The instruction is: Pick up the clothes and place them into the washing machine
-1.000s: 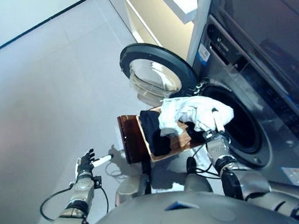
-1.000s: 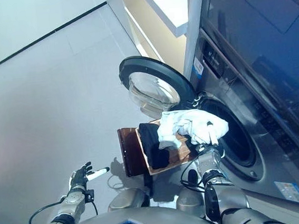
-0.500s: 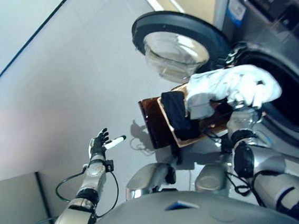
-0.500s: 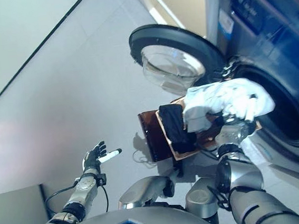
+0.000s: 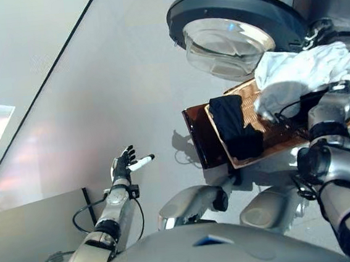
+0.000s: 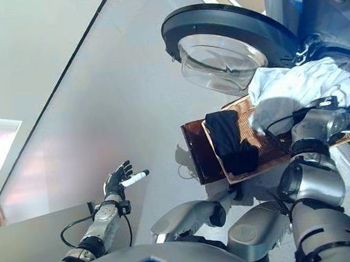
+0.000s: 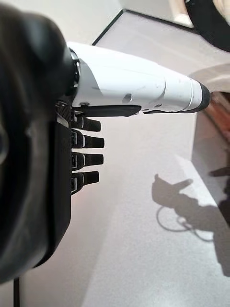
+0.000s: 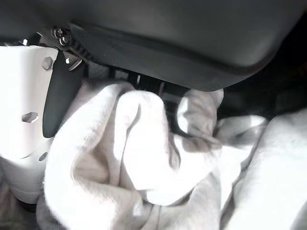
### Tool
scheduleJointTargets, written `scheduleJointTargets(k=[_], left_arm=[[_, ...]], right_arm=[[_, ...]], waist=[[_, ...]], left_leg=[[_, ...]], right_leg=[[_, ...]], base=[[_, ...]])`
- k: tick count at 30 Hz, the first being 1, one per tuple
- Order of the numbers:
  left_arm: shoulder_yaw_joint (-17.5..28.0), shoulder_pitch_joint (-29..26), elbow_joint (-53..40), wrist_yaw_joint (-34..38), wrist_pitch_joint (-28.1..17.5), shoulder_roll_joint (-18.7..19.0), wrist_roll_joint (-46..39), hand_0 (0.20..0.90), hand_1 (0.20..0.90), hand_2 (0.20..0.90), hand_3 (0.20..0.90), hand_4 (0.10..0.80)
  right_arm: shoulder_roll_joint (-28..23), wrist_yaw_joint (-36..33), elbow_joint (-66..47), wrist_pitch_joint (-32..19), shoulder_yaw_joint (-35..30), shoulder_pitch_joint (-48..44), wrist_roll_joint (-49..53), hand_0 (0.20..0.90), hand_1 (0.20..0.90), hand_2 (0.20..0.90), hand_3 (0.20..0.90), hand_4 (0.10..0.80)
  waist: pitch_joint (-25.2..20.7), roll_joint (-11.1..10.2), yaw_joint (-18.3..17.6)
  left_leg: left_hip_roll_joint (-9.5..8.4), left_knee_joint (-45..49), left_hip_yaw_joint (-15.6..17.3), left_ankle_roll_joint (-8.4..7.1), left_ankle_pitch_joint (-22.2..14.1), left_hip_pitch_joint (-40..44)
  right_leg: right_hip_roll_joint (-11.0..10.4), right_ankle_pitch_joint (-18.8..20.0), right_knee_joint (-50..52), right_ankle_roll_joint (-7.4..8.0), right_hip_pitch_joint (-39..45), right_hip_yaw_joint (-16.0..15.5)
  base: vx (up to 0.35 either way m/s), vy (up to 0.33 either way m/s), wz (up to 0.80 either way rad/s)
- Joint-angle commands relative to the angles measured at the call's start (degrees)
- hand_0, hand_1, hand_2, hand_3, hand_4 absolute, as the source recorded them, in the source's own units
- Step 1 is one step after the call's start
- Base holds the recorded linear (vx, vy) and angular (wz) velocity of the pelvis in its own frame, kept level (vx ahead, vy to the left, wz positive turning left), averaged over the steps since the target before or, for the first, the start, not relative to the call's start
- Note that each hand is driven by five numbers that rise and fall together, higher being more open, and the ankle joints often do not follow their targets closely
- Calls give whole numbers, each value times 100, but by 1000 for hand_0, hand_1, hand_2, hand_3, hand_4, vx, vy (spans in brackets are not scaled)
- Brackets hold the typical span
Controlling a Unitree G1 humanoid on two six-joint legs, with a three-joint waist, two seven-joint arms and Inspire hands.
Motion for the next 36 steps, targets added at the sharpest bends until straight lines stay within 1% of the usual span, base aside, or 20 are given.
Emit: scheduleJointTargets(k=[1, 4, 5, 7, 8, 10, 18, 20, 23, 24, 25, 26, 28, 30, 33, 34, 36], left_arm=[[96, -167, 76, 121, -330, 170, -205, 900, 900, 900, 900, 800], [80, -168, 46, 124, -336, 147, -252, 900, 900, 900, 900, 800], [87, -161, 58, 133, -335, 146, -262, 900, 900, 900, 900, 800], [93, -157, 62, 137, -332, 155, -257, 900, 900, 900, 900, 800], [128, -155, 89, 157, -328, 182, -249, 900, 900, 900, 900, 800], [147, -161, 96, 163, -326, 188, -260, 900, 900, 900, 900, 800], [281, -100, 149, 125, -334, 253, -242, 900, 900, 900, 900, 800], [335, -98, 197, 136, -324, 269, -242, 900, 900, 900, 900, 800], [343, -101, 218, 130, -318, 259, -243, 900, 900, 900, 900, 800], [359, -95, 215, 141, -318, 272, -243, 900, 900, 900, 900, 800], [364, -87, 224, 146, -313, 263, -228, 900, 900, 900, 900, 800], [378, -106, 272, 153, -299, 276, -222, 900, 900, 900, 900, 800], [398, -108, 293, 146, -288, 282, -224, 900, 900, 900, 900, 800], [419, -119, 337, 113, -264, 270, -237, 900, 900, 900, 900, 800], [422, -135, 415, 82, -221, 283, -218, 900, 900, 900, 900, 800], [427, -132, 419, 80, -223, 293, -218, 900, 900, 900, 900, 800], [439, -149, 467, 60, -177, 298, -200, 900, 900, 900, 900, 800]], right_arm=[[-1116, 158, -471, -749, 162, -803, -424, 200, 200, 200, 200, 300], [-1263, 112, -736, -861, 331, -957, -548, 200, 200, 200, 200, 300], [-1346, 121, -846, -912, 395, -975, -592, 200, 200, 200, 200, 300], [-1399, 117, -866, -933, 409, -1012, -592, 200, 200, 200, 200, 300], [-1509, 102, -878, -950, 439, -1055, -634, 200, 200, 200, 200, 300], [-1559, 80, -866, -957, 448, -1068, -655, 200, 200, 200, 200, 300], [-1968, -31, -888, -960, 375, -999, -864, 200, 200, 200, 200, 300], [-2015, -37, -863, -966, 414, -1001, -893, 200, 200, 200, 200, 300], [-1962, -63, -897, -980, 386, -951, -931, 200, 200, 200, 200, 300], [-1896, -72, -938, -978, 369, -909, -961, 587, 587, 587, 587, 576], [-1853, -70, -904, -941, 354, -861, -972, 900, 900, 900, 900, 800], [-1758, 68, -797, -856, 416, -814, -881, 900, 900, 900, 900, 800], [-1715, 127, -754, -847, 412, -784, -819, 900, 900, 900, 900, 800], [-1566, 280, -652, -790, 390, -677, -689, 900, 900, 900, 900, 800], [-1372, 504, -304, -561, 470, -590, -520, 900, 900, 900, 900, 800], [-1378, 551, -268, -556, 472, -595, -483, 900, 900, 900, 900, 800], [-1160, 713, -39, -391, 553, -543, -361, 900, 900, 900, 900, 800]], waist=[[-307, -38, 71], [-304, -61, 64], [-302, -107, 33], [-298, -121, 22], [-303, -168, -3], [-300, -184, -16], [-337, -310, -107], [-351, -373, -125], [-349, -411, -145], [-352, -440, -148], [-346, -464, -157], [-349, -552, -167], [-359, -591, -173], [-377, -686, -171], [-377, -798, -162], [-377, -807, -165], [-371, -877, -158]], left_leg=[[149, -41, 32, -607, -268, -79], [245, -41, 47, -643, -253, -99], [307, -41, 62, -661, -254, -82], [341, -41, 68, -675, -257, -71], [389, -41, 74, -684, -258, -45], [415, -41, 79, -690, -261, -31], [621, -41, 82, -769, -246, 27], [703, -41, 79, -789, -229, 31], [750, -41, 95, -797, -229, 39], [781, -41, 100, -802, -229, 50], [801, -41, 98, -802, -227, 50], [844, -41, 121, -811, -228, 60], [867, -41, 133, -817, -230, 63], [922, -41, 134, -832, -225, 63], [971, -41, 140, -843, -223, 62], [973, -41, 142, -845, -223, 65], [986, -41, 149, -844, -222, 71]], right_leg=[[-61, -284, 730, -340, -507, 244], [50, -346, 751, -396, -530, 258], [114, -382, 755, -423, -516, 265], [154, -411, 757, -441, -495, 255], [222, -439, 755, -456, -473, 256], [250, -454, 749, -466, -456, 249], [447, -525, 653, -534, -320, 179], [530, -528, 594, -556, -287, 171], [586, -530, 562, -575, -256, 165], [616, -531, 550, -588, -239, 163], [640, -534, 540, -589, -231, 159], [694, -519, 496, -598, -207, 167], [711, -504, 464, -602, -194, 166], [760, -492, 420, -608, -170, 153], [809, -465, 374, -620, -144, 130], [811, -461, 365, -622, -138, 130], [836, -439, 339, -629, -129, 128]], base=[[30, -63, 2], [17, -79, 0], [14, -74, 2], [12, -79, 2], [12, -81, 0], [9, -55, -1], [-1, -64, -1], [-21, -83, -2], [-14, -59, -1], [-17, -63, 1], [-26, -89, 0], [-23, -68, -2], [-21, -51, -3], [-27, -57, -6], [-24, -39, -5], [-24, -24, -4], [-29, -28, -5]])
